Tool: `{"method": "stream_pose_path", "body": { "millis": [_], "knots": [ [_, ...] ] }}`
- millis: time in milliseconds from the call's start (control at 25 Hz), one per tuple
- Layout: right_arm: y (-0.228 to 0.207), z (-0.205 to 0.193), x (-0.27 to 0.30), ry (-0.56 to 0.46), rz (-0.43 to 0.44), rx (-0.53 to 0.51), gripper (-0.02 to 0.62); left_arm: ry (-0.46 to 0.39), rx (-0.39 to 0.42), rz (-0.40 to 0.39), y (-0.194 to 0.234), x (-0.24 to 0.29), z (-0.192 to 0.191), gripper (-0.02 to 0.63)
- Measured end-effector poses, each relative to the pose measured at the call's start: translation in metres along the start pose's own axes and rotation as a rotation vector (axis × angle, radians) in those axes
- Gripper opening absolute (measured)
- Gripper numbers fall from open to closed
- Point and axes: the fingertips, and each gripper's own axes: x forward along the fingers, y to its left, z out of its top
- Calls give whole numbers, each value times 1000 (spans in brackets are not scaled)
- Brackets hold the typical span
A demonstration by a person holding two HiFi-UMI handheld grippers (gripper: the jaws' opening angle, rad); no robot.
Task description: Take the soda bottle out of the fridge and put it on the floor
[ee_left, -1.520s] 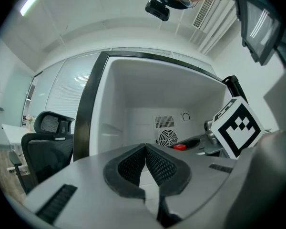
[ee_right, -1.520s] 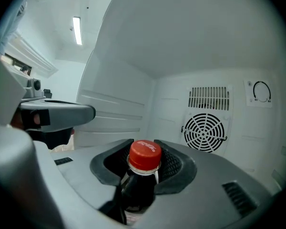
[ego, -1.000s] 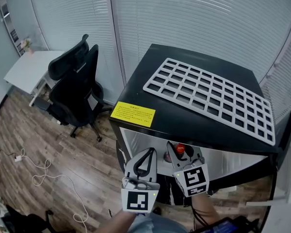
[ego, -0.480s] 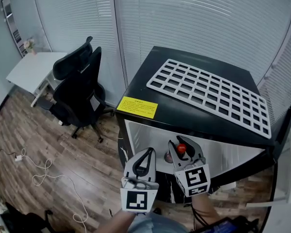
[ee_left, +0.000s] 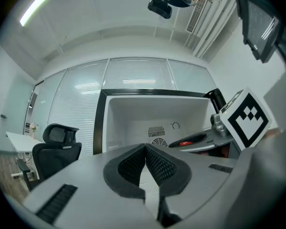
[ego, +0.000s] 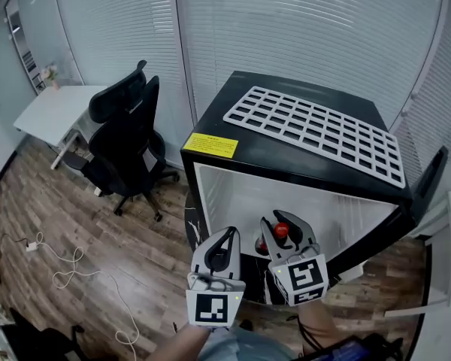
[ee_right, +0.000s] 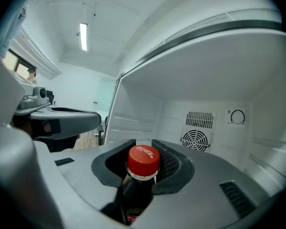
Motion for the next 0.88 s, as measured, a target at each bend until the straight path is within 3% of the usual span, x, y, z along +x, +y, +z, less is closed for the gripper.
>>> {"method": "stream_pose_path", "body": {
  "millis": [880],
  "knots": [
    [51, -10, -115, -4, -6, 16, 115, 2, -1, 19, -44, -103, 14, 17]
  ]
}}
